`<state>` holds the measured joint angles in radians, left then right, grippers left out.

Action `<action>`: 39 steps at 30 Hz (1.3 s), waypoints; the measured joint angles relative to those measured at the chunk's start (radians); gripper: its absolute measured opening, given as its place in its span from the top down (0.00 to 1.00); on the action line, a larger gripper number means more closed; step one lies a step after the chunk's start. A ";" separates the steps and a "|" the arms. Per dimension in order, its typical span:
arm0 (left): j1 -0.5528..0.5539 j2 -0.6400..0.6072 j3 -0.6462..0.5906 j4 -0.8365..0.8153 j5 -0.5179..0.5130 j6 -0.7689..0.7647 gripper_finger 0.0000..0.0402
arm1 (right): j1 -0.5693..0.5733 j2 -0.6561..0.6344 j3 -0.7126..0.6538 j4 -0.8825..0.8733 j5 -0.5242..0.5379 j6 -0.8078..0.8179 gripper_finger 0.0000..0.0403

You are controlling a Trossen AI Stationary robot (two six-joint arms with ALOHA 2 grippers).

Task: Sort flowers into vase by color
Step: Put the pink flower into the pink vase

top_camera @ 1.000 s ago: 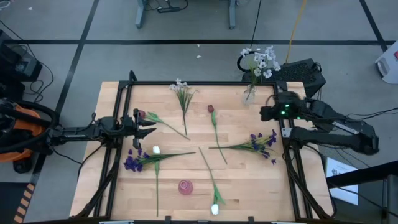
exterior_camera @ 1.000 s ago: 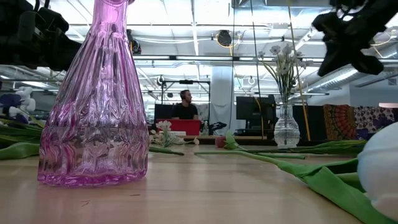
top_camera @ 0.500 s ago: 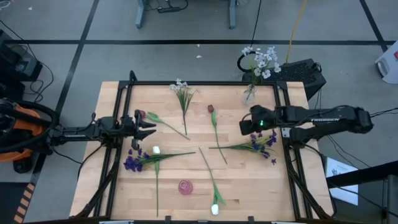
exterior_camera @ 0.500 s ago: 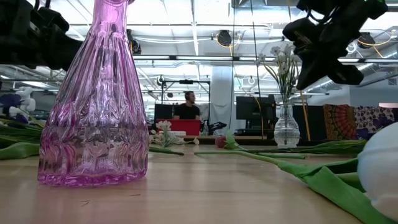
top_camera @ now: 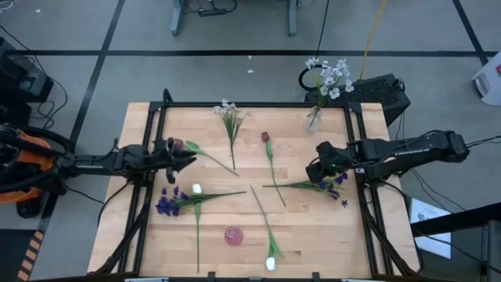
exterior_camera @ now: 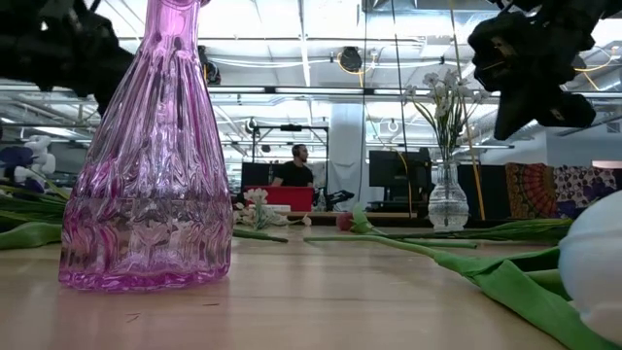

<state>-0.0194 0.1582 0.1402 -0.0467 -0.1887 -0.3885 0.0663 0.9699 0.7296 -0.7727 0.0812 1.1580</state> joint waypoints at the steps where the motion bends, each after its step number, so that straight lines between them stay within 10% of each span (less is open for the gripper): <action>1: -0.015 0.042 0.022 -0.002 -0.033 -0.009 0.69 | 0.003 -0.002 0.000 -0.011 0.000 -0.011 1.00; 11: -0.153 0.611 0.338 -0.027 -0.392 -0.230 0.69 | 0.046 -0.043 0.000 -0.093 -0.003 -0.103 1.00; 17: -0.133 0.910 0.638 -0.343 -0.492 -0.747 0.69 | 0.061 -0.081 0.000 -0.121 -0.003 -0.150 1.00; 25: 0.030 1.145 0.915 -0.935 -0.267 -1.289 0.69 | 0.061 -0.094 0.000 -0.121 -0.003 -0.280 1.00; 39: 0.330 1.311 0.916 -0.967 0.018 -1.297 0.69 | 0.061 -0.094 0.000 -0.121 -0.004 -0.323 1.00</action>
<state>0.3106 1.4690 1.0565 -1.0136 -0.1703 -1.6857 0.1272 0.8757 0.7296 -0.8936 0.0776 0.8347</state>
